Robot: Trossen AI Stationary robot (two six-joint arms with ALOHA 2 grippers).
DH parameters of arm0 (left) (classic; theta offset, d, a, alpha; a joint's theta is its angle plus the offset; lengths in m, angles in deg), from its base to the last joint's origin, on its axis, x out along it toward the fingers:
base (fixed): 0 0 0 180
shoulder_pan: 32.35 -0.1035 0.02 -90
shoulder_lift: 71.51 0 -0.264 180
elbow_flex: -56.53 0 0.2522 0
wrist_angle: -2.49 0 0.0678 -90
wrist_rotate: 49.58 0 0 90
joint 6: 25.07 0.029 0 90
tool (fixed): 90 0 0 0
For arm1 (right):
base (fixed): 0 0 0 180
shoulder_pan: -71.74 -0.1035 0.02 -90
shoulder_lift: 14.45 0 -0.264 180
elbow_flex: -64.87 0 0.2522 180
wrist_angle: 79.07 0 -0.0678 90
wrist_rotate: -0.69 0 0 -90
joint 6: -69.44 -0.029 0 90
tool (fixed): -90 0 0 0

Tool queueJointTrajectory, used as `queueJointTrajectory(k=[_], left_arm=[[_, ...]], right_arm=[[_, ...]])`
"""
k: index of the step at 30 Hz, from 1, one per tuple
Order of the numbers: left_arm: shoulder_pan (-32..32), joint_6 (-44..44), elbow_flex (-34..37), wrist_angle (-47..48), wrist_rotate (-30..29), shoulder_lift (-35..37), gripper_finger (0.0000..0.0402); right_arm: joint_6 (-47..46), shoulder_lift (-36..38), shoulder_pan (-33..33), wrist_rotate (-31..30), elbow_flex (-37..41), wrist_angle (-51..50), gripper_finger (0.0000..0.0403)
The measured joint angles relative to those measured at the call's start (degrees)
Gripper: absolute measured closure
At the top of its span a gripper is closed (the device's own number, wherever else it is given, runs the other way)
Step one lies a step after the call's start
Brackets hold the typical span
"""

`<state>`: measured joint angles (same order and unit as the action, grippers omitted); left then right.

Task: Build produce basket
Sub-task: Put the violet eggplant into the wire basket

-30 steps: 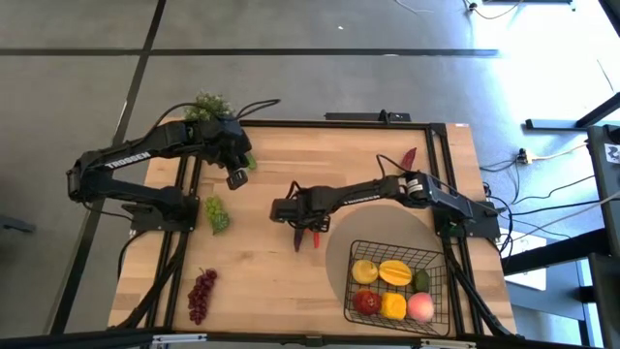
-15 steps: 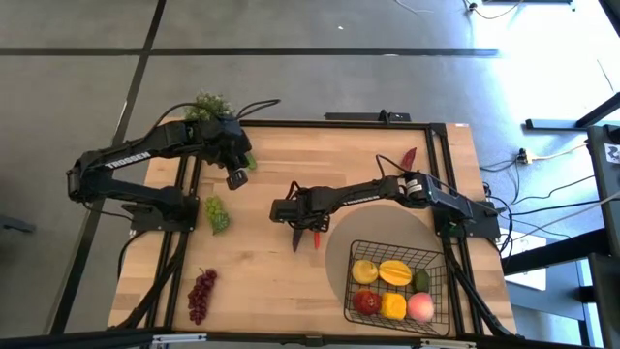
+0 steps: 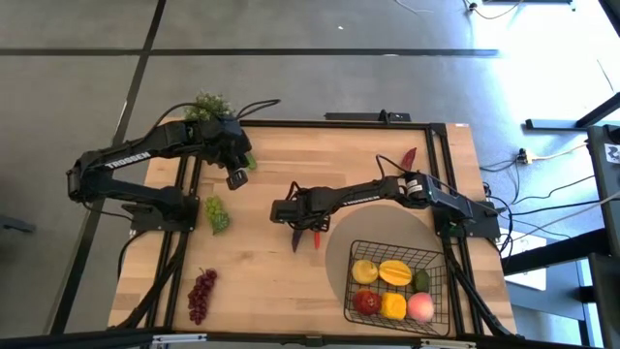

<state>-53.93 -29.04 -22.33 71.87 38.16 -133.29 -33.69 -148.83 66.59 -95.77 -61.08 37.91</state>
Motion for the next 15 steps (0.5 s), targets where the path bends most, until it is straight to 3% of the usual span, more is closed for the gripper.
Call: queueJointTrajectory(k=[7, 15], left_arm=[[-0.01, -0.05, 0.00, 0.00, 0.00, 0.00, 0.0401], [0.00, -0.07, 0.00, 0.00, 0.00, -0.02, 0.0401]], right_arm=[[-0.37, 0.00, 0.00, 0.02, 0.00, -1.89, 0.0039], [-0.54, 0.00, 0.00, 0.00, 0.00, -1.85, 0.0148]])
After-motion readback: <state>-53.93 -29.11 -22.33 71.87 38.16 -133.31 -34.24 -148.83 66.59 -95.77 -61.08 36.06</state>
